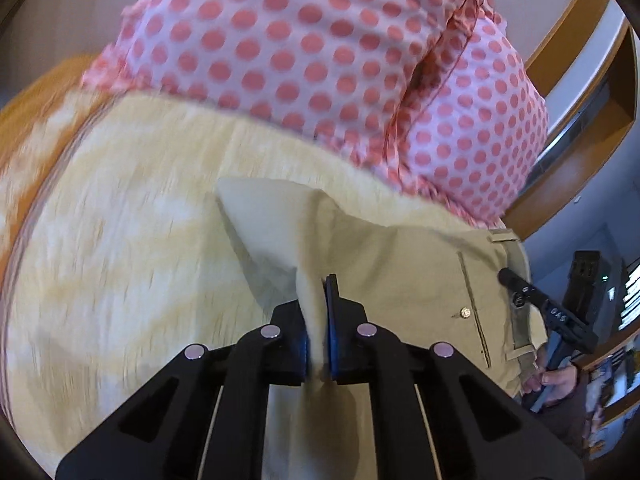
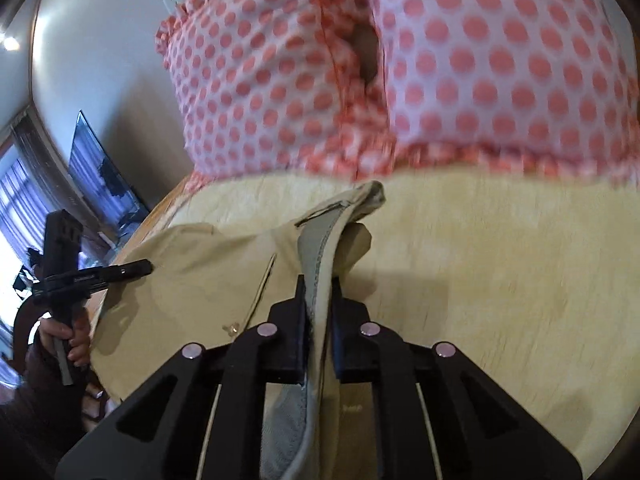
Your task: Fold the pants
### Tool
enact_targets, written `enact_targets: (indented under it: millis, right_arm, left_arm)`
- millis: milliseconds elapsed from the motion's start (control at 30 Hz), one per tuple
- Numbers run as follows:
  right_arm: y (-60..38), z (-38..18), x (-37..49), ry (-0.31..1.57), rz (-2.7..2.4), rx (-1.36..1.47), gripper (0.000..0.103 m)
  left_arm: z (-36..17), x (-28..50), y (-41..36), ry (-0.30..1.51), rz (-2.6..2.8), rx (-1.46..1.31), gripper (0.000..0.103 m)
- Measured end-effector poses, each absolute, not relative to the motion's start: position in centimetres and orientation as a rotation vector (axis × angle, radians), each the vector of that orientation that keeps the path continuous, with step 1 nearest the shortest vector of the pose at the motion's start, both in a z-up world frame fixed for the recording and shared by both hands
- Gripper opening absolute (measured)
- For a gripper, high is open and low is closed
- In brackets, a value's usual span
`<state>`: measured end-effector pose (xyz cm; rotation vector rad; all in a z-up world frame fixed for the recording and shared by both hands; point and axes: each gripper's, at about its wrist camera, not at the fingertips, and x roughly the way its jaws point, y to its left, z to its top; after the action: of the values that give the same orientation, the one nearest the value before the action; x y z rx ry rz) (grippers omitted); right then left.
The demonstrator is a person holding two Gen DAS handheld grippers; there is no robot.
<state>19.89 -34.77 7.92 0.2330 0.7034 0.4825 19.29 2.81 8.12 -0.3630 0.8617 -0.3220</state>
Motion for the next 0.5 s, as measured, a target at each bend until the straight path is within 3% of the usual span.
enact_targets:
  millis: [100, 233, 267, 333, 400, 500]
  right_arm:
    - [-36.0, 8.7, 22.9, 0.653, 0.433, 0.276, 0.009]
    - [-37.1, 4.4, 27.3, 0.833, 0.313, 0.301, 0.013]
    - [-37.1, 2.8, 27.9, 0.896, 0.269, 0.290, 0.025]
    - [-37.8, 2.4, 27.5, 0.892, 0.241, 0.310, 0.034]
    - [-38.5, 3.6, 26.4, 0.865, 0.171, 0.301, 0.060]
    - [-39.4, 6.0, 22.8, 0.755, 0.273, 0.384, 0.074]
  left_arm:
    - [8.7, 22.9, 2.1, 0.818, -0.291, -0.360, 0.007]
    - [5.8, 27.7, 1.5, 0.956, -0.236, -0.351, 0.008]
    - [4.7, 28.3, 1.3, 0.993, -0.219, -0.342, 0.011]
    - [4.4, 28.1, 1.5, 0.994, -0.217, -0.348, 0.012]
    - [5.4, 27.2, 2.3, 0.951, -0.204, -0.351, 0.015]
    - [7.7, 24.2, 3.3, 0.869, -0.203, -0.346, 0.015]
